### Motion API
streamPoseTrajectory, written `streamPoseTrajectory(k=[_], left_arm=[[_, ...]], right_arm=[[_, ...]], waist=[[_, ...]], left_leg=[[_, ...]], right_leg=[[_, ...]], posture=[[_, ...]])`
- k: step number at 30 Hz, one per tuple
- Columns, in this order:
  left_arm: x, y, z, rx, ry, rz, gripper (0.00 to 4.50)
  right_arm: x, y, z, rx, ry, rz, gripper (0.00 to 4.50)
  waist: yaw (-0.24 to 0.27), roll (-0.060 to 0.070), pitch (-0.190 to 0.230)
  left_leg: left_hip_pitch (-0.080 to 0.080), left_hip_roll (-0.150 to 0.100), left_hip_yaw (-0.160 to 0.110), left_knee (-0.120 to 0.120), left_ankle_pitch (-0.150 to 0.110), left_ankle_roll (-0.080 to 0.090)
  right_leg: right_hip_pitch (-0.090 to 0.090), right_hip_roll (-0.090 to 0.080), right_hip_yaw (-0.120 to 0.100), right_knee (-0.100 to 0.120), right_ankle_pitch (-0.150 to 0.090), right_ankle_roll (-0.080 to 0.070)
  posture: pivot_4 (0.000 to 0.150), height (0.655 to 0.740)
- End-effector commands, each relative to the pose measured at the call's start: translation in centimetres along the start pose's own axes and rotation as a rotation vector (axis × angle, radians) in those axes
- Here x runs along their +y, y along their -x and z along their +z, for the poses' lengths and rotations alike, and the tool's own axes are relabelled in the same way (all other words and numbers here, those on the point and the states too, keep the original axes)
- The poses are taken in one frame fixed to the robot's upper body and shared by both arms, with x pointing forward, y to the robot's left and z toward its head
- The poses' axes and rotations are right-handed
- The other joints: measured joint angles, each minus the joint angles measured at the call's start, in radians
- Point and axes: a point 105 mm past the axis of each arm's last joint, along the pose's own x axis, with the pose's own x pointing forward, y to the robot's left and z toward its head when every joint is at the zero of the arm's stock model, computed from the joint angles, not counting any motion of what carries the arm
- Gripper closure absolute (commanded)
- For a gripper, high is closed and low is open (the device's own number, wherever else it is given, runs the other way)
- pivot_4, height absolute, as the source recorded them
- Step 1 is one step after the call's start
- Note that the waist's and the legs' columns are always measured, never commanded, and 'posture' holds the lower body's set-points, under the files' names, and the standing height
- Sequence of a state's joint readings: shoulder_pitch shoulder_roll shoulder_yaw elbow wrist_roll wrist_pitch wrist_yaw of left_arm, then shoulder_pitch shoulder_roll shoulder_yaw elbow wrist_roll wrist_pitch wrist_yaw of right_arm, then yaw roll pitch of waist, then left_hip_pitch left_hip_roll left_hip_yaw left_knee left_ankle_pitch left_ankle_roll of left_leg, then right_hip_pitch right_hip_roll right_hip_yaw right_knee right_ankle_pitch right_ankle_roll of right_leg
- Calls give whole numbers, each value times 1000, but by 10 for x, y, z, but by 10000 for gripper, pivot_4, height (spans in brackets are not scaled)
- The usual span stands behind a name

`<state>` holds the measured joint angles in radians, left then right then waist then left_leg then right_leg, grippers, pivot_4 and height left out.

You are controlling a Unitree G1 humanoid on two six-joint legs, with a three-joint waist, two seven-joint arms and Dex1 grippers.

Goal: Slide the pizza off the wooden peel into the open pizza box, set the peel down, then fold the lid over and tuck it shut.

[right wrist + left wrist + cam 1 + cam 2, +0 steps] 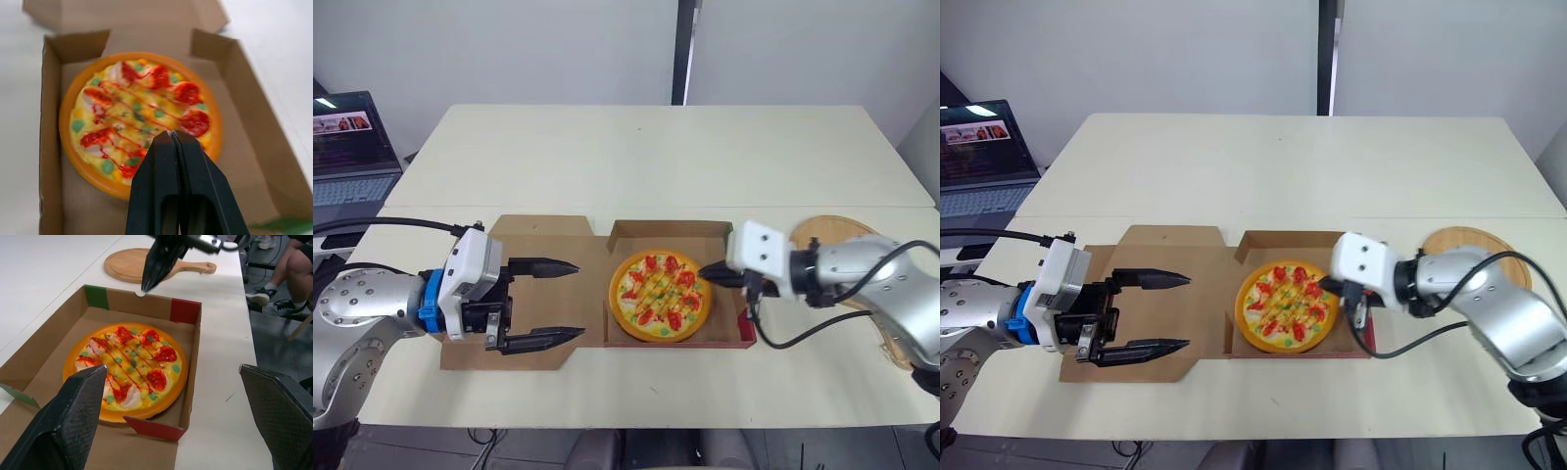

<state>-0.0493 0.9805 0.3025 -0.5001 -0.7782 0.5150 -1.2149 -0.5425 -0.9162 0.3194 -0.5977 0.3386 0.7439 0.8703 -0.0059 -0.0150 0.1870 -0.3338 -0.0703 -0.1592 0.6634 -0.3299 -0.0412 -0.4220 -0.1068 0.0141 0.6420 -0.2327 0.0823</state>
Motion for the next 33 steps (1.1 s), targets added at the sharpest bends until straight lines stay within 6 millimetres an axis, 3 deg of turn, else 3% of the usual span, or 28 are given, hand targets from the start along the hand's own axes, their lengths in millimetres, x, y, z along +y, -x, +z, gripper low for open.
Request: streamPoseTrajectory(k=[1,10,15,33], left_arm=[[-2,0,7,6,-51,-10,0],[-2,-5,6,7,-64,-36,0],[-2,-6,6,6,-67,-45,0],[-3,-9,6,0,-69,-42,0]], right_arm=[[-9,-13,3,26,101,-28,44458],[-14,-51,1,93,195,30,44458],[-18,-61,-3,125,231,46,44458],[-29,-58,-21,230,305,75,44458]], waist=[[0,0,0],[-3,0,0],[-6,0,0],[-14,0,0]], left_leg=[[0,0,0,0,0,0],[0,0,-1,0,0,0],[0,0,-1,0,0,-1],[0,0,-1,-1,-1,-2]], right_leg=[[0,0,0,0,0,0],[-1,1,0,0,0,-1],[-1,1,0,1,1,-1],[-2,1,0,1,1,-1]], posture=[[1500,7400],[1500,7400],[1500,7400],[1500,7400]])
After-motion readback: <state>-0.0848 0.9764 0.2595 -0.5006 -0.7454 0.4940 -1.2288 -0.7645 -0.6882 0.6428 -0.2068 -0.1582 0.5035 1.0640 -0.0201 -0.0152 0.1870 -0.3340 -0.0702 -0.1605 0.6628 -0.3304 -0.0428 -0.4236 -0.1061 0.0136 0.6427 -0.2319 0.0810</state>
